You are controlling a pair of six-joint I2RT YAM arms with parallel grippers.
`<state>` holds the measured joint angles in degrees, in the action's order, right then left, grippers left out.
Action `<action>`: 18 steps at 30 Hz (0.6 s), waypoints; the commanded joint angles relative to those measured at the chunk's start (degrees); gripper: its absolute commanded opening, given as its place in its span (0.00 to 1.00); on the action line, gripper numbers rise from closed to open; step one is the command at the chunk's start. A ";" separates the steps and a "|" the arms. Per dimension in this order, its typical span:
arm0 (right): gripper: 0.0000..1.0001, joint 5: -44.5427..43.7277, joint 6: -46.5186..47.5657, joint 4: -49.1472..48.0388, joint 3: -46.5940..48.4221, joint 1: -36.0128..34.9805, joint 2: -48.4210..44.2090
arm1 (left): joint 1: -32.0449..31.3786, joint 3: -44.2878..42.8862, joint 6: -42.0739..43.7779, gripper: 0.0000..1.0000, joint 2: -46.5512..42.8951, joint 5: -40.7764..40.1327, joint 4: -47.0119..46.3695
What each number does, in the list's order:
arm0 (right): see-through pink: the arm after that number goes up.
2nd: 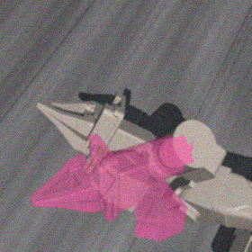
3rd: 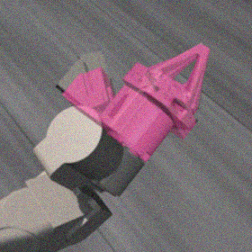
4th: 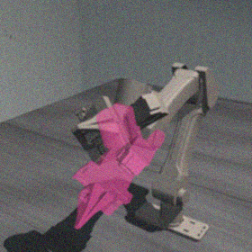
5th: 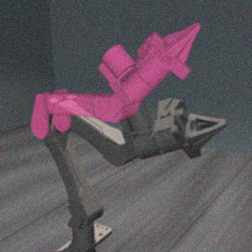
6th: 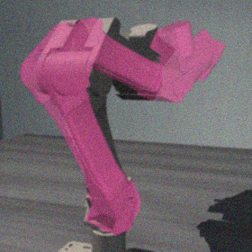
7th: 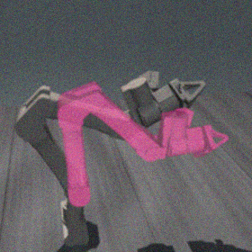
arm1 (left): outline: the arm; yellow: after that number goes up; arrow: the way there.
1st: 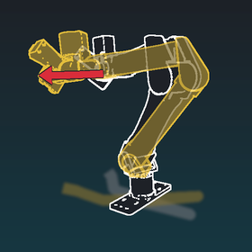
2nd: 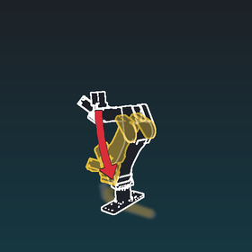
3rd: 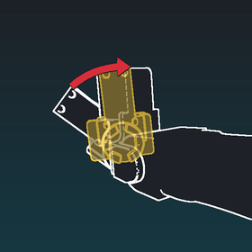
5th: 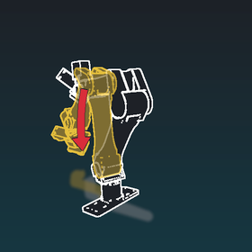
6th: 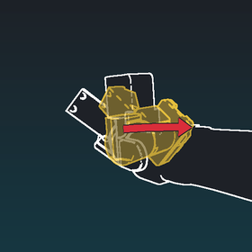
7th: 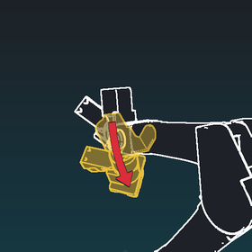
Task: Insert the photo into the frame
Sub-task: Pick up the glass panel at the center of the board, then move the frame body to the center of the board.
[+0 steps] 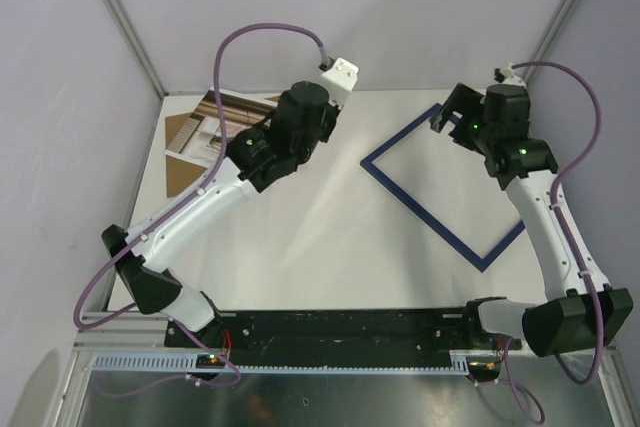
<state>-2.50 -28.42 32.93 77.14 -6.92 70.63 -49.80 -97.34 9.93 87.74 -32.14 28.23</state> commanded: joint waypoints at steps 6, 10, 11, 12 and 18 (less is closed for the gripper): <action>0.99 0.61 0.15 -1.10 -0.82 -8.94 5.30 | 3.72 -9.66 -8.63 0.00 1.98 7.18 10.80; 0.99 0.89 -1.17 -2.94 -3.57 -13.17 6.80 | 5.60 -7.41 -13.17 0.00 2.62 9.37 12.46; 0.99 1.34 -1.71 -3.70 -4.45 -13.76 7.11 | 5.90 -6.58 -14.10 0.00 2.52 9.90 12.51; 0.99 1.57 -2.16 -4.20 -5.16 -14.19 7.44 | 6.19 -5.38 -15.14 0.00 2.52 10.21 12.49; 0.99 3.60 -3.83 -6.73 -8.11 -17.67 9.63 | 8.03 0.35 -19.02 0.00 1.83 11.74 12.30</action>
<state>-0.30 -30.48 30.17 69.97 -22.70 79.48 -42.83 -98.96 -4.71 90.45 -22.48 40.62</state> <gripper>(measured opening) 0.993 0.005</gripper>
